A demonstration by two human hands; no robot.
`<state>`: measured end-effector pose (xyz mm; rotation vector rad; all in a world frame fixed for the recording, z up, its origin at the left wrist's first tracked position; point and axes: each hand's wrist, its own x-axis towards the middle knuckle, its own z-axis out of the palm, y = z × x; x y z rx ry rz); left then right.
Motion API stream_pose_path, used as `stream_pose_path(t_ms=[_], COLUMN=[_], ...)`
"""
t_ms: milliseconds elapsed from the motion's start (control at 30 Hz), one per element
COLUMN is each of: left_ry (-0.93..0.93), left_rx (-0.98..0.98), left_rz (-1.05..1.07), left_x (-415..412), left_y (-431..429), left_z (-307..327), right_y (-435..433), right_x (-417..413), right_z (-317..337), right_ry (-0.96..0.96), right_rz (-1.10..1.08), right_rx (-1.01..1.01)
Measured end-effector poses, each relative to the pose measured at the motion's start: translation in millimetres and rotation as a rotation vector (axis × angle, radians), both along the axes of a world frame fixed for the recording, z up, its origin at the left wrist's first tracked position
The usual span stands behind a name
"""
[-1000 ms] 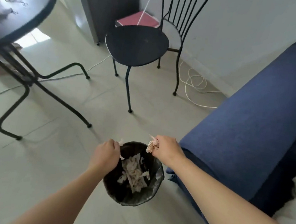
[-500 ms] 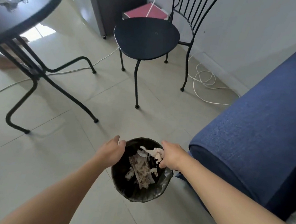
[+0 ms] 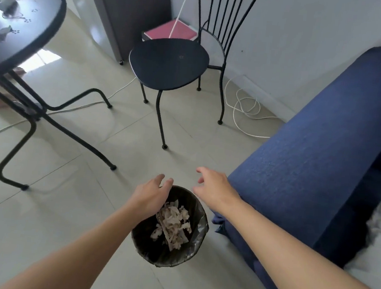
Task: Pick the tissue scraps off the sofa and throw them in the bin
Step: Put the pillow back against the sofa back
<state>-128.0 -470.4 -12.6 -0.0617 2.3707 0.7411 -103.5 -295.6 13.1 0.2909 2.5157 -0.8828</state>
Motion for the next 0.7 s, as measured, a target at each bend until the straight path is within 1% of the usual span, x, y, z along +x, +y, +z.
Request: stream_pose_path(t_ms=[167,233,300,400,533,600,700], left_ry=[0.14,0.169,0.245,0.354,0.362,0.354,0.253], left_rx=[0.129,0.169,0.181,0.144,0.126,0.125,0.101], left_rz=[-0.107,-0.162,-0.26,-0.45,-0.628,-0.671,-0.659], left_x=[4,9,16,29,63,89,126], left_y=[91,138,187,259,353,395,447], left_z=[57,79,95,103,98,87,58], right_y=[68,111,160,245,355,399,444], right_x=[12,29,51,94,174,221,291], right_z=[60,71,76,71,54,39,15], right_ry=[0.273,0.336,0.358,0.3,0.158,0.072,-0.055], right_rz=[-0.181,-0.262,-0.343,-0.504,-0.762,-0.879,-1.034], right_rx=[-0.019,0.026,0.109,0.23,0.342,0.327,0.268])
